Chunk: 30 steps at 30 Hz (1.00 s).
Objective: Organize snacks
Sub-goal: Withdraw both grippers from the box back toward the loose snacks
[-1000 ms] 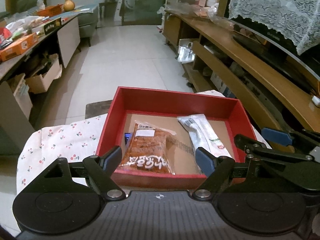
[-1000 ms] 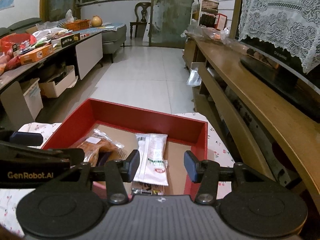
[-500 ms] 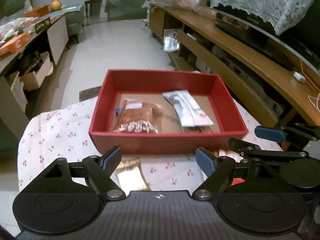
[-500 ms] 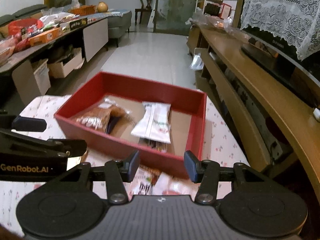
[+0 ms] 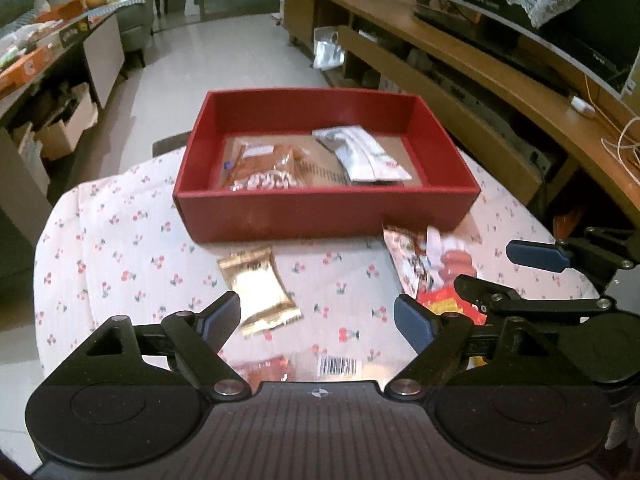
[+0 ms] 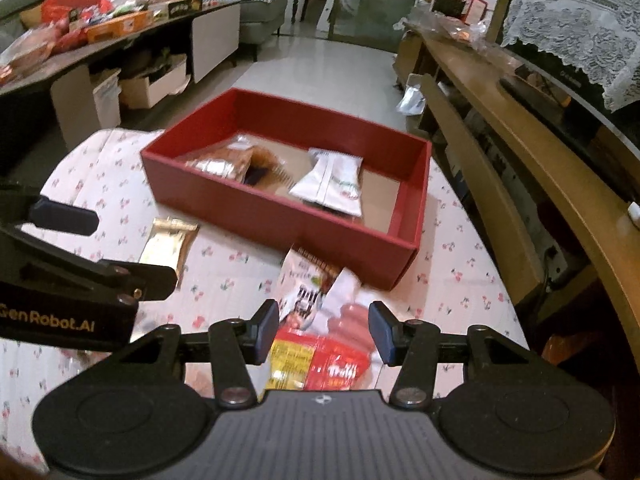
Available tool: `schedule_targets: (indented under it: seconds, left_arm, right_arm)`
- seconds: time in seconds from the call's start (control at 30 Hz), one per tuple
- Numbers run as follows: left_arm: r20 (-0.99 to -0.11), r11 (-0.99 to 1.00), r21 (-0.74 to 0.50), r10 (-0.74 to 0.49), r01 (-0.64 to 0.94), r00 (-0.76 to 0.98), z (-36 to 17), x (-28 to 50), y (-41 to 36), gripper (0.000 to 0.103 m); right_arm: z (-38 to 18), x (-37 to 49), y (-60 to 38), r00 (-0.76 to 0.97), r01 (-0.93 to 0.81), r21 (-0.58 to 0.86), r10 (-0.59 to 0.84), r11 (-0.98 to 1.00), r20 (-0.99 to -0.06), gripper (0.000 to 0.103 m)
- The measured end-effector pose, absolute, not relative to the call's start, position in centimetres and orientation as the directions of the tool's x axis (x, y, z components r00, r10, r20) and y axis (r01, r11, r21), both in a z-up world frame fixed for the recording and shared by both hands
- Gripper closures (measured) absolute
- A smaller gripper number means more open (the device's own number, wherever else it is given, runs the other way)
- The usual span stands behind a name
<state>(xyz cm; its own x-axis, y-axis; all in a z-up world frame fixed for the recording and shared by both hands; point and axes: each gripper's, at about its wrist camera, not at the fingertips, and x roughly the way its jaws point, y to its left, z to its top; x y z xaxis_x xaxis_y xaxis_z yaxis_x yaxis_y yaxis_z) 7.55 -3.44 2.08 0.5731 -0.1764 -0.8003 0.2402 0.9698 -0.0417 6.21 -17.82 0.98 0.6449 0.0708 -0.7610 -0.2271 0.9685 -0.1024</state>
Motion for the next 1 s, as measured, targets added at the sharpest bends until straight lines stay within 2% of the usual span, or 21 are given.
schedule_targets:
  seconds: [1.0]
  left_arm:
    - [-0.845, 0.963, -0.004, -0.148, 0.271, 0.513, -0.1, 6.1, -3.6, 0.015]
  right_arm:
    - [-0.4, 5.1, -17.1, 0.622, -0.267, -0.158, 0.045, 0.951, -0.781, 0.039]
